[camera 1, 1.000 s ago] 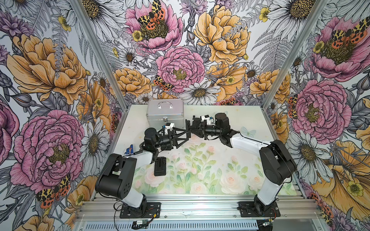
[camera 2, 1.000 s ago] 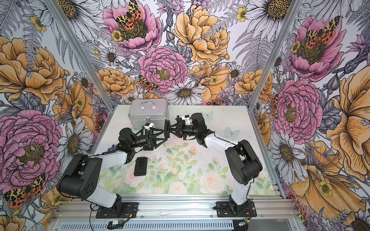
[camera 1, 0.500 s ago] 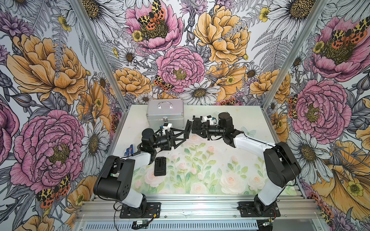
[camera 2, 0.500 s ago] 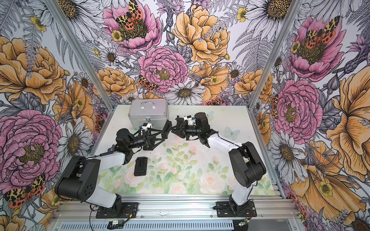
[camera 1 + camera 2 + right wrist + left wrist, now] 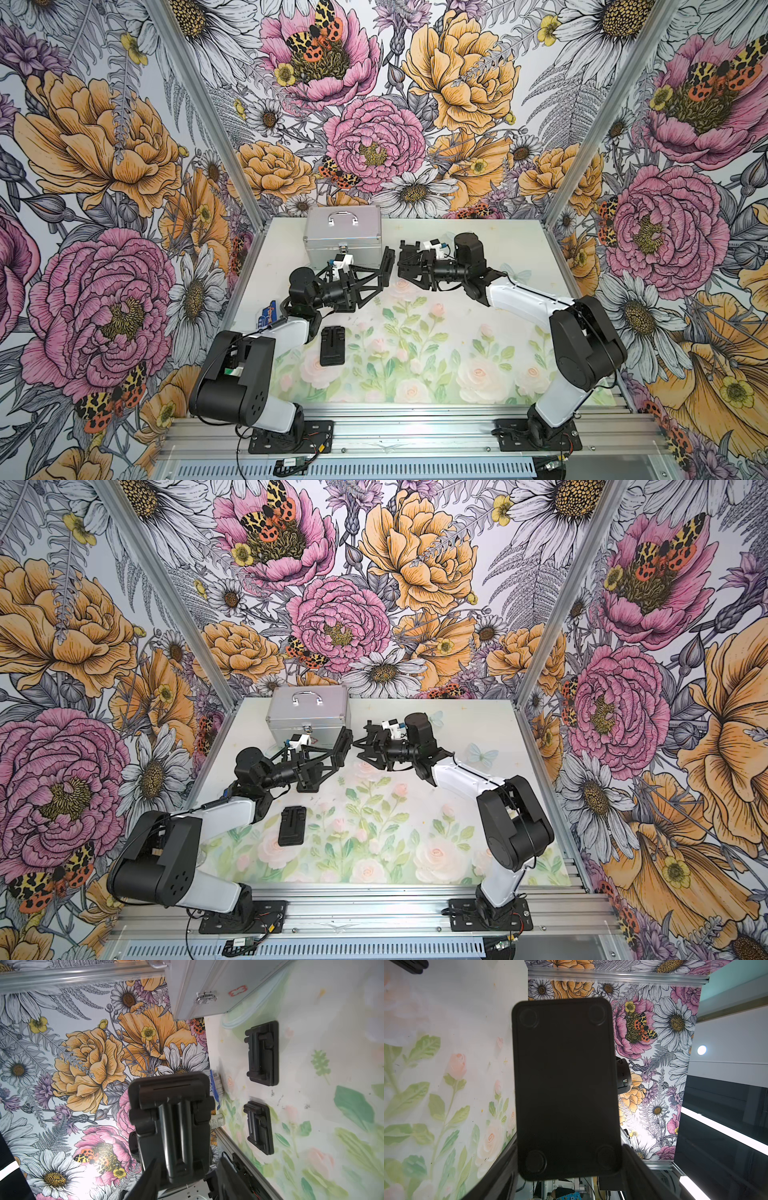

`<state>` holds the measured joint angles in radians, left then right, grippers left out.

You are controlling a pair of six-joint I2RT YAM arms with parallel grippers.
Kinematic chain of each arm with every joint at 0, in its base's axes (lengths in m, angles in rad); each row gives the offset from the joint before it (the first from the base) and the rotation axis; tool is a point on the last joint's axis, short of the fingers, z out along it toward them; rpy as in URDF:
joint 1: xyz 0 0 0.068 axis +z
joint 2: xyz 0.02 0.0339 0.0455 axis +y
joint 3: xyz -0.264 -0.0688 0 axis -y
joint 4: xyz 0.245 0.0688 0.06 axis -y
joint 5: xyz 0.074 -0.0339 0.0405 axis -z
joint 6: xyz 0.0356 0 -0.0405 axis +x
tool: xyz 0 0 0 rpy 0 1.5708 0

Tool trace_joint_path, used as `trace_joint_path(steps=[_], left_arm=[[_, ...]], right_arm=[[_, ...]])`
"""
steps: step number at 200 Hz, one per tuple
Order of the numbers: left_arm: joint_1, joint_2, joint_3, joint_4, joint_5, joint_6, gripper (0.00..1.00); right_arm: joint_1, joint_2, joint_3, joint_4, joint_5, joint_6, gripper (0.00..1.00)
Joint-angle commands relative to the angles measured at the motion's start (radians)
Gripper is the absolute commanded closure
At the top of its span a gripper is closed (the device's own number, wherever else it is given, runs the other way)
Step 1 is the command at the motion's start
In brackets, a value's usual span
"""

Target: Open the phone stand

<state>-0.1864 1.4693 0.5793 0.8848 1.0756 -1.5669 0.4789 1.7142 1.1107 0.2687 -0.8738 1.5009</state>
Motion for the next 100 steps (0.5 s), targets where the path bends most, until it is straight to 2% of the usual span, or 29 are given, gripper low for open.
trace_joint_path(steps=[1, 100], left_arm=[[0.008, -0.024, -0.006, 0.005, 0.025, 0.033, 0.50], [0.008, -0.012, 0.002, 0.002, 0.036, 0.041, 0.51]], right_arm=[[0.027, -0.009, 0.030, 0.008, -0.005, -0.008, 0.49], [0.081, 0.019, 0.058, 0.011, 0.039, -0.010, 0.59]])
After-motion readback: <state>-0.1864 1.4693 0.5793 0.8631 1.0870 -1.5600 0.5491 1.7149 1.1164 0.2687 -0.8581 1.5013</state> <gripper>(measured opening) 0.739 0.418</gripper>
